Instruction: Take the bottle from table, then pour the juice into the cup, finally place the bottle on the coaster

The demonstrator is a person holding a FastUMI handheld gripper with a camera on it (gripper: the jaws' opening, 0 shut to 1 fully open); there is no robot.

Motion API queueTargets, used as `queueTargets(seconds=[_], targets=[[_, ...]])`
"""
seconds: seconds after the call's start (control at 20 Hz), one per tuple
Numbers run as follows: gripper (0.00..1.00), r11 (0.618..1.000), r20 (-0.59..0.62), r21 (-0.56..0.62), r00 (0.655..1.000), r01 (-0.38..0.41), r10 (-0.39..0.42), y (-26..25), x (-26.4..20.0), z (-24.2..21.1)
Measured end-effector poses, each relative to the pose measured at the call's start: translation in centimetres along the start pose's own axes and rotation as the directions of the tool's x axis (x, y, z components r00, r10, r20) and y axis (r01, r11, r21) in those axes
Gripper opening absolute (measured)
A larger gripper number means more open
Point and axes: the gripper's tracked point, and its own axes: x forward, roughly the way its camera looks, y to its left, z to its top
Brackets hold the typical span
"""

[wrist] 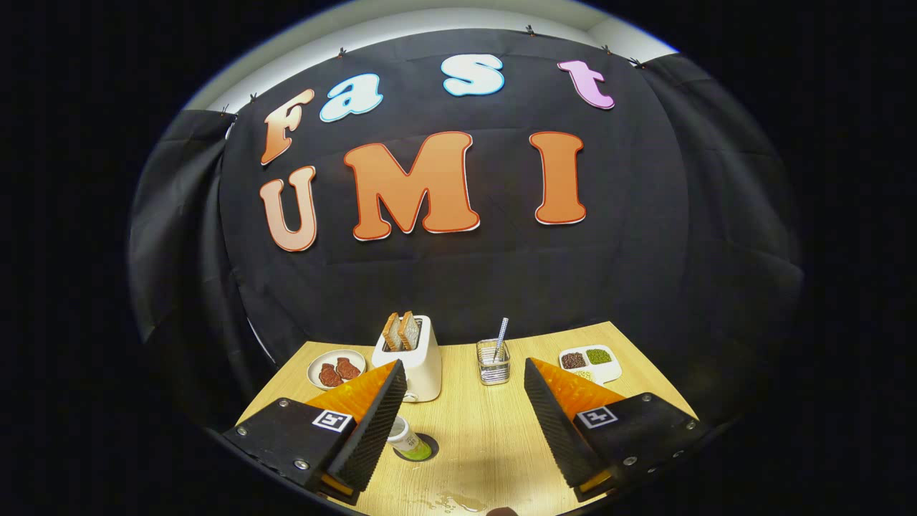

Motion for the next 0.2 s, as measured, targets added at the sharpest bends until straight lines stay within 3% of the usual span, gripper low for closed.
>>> queueTargets(seconds=[0.2], targets=[[0.98, 1.000, -0.003, 0.008, 1.000, 0.002, -0.002, 0.46, 0.66, 0.34]])
